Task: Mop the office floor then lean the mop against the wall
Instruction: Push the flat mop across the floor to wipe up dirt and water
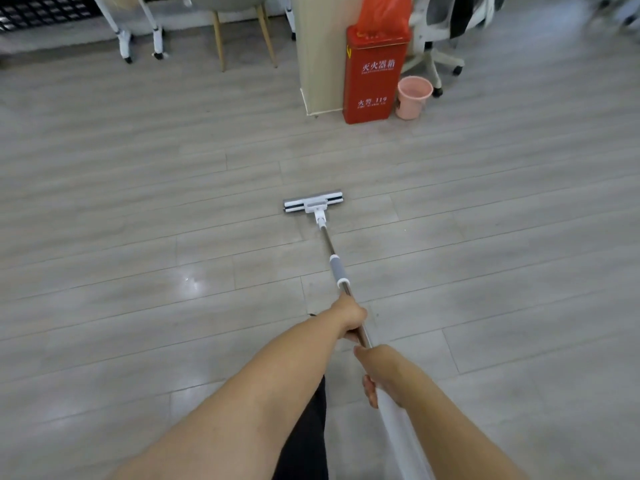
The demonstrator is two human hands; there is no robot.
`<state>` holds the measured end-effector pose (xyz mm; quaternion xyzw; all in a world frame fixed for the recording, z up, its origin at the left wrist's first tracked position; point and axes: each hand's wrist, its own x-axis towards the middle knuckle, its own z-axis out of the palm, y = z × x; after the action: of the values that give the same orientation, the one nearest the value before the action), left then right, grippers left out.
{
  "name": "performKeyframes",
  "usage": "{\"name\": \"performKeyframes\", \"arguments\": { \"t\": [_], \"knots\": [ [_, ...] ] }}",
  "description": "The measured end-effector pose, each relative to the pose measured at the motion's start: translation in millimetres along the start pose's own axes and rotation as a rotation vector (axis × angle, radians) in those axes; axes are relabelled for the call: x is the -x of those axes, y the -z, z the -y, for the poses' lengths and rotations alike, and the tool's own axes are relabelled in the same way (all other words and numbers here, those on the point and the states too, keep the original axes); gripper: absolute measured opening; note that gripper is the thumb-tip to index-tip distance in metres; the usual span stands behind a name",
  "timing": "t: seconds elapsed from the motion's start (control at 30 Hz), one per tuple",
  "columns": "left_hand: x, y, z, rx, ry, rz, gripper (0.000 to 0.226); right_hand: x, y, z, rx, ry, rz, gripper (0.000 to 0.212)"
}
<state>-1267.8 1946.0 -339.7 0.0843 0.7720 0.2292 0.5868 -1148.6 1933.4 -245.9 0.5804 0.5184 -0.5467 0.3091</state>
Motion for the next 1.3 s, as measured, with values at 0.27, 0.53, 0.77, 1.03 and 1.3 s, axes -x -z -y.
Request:
{"name": "performKeyframes", "arguments": {
  "t": [0.27,0.53,0.77,1.03,1.3],
  "knots": [
    [110,-74,57,0.063,0.048,0.008,0.023,86,-11,-106,-0.079,-0.017,0.023,0.037],
    [84,-60,64,-0.002,0.053,-0.074,0.032,63,-30,-90,-0.066,-0.032,-0.027,0.041],
    [30,-4,17,-0.011,0.026,-0.087,0.028,14,-21,-9,-0.059,-0.01,-0.046,0.045],
    [-33,33,-39,0.02,0.031,-0.066,0.032,-25,18,56,-0.042,-0.04,-0.059,0.057],
    [-26,3,-14,0.032,0.042,-0.07,0.049,-19,11,11,-0.063,-0.012,-0.073,0.057]
  ]
}}
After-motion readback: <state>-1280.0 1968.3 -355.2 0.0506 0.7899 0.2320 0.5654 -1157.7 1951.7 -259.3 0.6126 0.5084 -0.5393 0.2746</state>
